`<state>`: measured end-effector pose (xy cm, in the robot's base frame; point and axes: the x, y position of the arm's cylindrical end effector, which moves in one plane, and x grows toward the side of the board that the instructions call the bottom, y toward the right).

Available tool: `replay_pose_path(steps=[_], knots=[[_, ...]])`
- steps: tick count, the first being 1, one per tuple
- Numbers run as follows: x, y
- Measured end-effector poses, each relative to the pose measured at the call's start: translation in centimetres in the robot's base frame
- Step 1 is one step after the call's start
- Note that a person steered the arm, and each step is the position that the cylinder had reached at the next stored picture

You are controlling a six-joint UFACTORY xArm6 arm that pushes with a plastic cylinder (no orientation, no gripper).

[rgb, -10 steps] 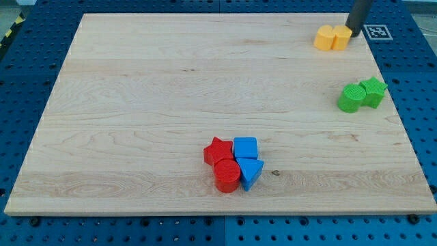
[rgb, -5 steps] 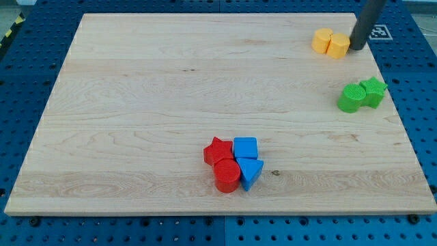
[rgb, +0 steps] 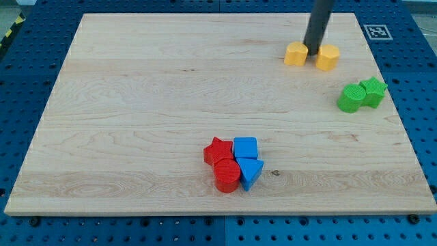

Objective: Drag the hexagon above the green circle

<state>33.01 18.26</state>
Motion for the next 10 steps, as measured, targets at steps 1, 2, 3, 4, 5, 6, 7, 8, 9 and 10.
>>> replay_pose_path(steps=[1, 2, 3, 4, 5, 6, 7, 8, 9, 10], knots=[[1.5, 1.4], [0.9, -0.9], [-0.3, -1.3], [-1.2, 0.2], [-1.7, 2.5], [-0.9, 4.4], [1.6, 5.1], [3.7, 5.1], [1.9, 5.1], [-2.7, 4.5]])
